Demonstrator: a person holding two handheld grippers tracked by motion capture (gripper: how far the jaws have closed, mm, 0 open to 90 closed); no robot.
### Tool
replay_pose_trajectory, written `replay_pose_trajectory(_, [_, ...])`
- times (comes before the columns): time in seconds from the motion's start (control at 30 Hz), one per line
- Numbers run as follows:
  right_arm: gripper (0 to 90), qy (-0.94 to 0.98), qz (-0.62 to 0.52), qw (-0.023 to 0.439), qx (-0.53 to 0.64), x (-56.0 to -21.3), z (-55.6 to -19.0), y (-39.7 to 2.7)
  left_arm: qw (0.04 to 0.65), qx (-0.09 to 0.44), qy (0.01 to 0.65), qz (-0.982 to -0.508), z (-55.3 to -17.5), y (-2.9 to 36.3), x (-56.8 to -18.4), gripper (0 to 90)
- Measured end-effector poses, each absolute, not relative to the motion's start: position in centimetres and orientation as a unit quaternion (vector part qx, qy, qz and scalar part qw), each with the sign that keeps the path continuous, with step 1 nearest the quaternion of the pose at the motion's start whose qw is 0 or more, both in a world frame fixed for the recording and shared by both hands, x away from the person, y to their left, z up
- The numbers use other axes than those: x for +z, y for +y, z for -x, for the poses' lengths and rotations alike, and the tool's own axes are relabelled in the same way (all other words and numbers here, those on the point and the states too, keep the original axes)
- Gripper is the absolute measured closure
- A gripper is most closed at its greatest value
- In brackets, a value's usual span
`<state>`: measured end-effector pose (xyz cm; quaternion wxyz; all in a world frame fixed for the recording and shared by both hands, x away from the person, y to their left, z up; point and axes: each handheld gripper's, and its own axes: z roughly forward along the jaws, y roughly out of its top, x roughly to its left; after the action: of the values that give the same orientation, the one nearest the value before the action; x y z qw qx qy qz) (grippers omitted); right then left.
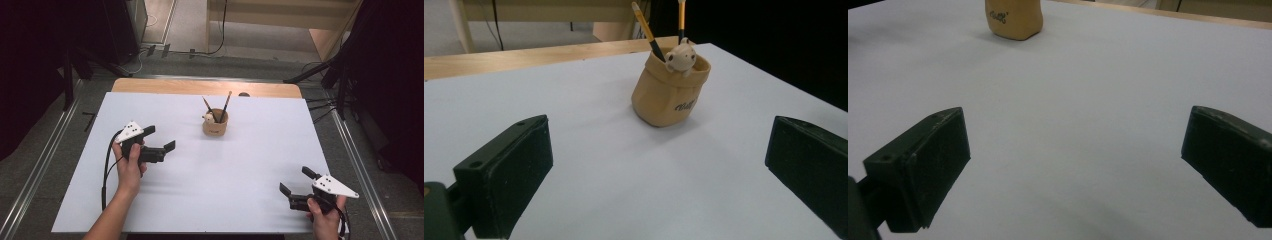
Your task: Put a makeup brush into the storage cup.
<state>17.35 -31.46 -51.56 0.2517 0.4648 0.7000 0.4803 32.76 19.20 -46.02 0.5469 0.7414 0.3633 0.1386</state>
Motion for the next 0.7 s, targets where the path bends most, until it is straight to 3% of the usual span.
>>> replay_pose_trajectory(0.7, [0.0, 0.7, -0.465, 0.253, 0.479, -51.6, -17.4, -31.3, 0.546, 0.147, 0.37, -0.737, -29.6, 22.0, -47.0, 0.0])
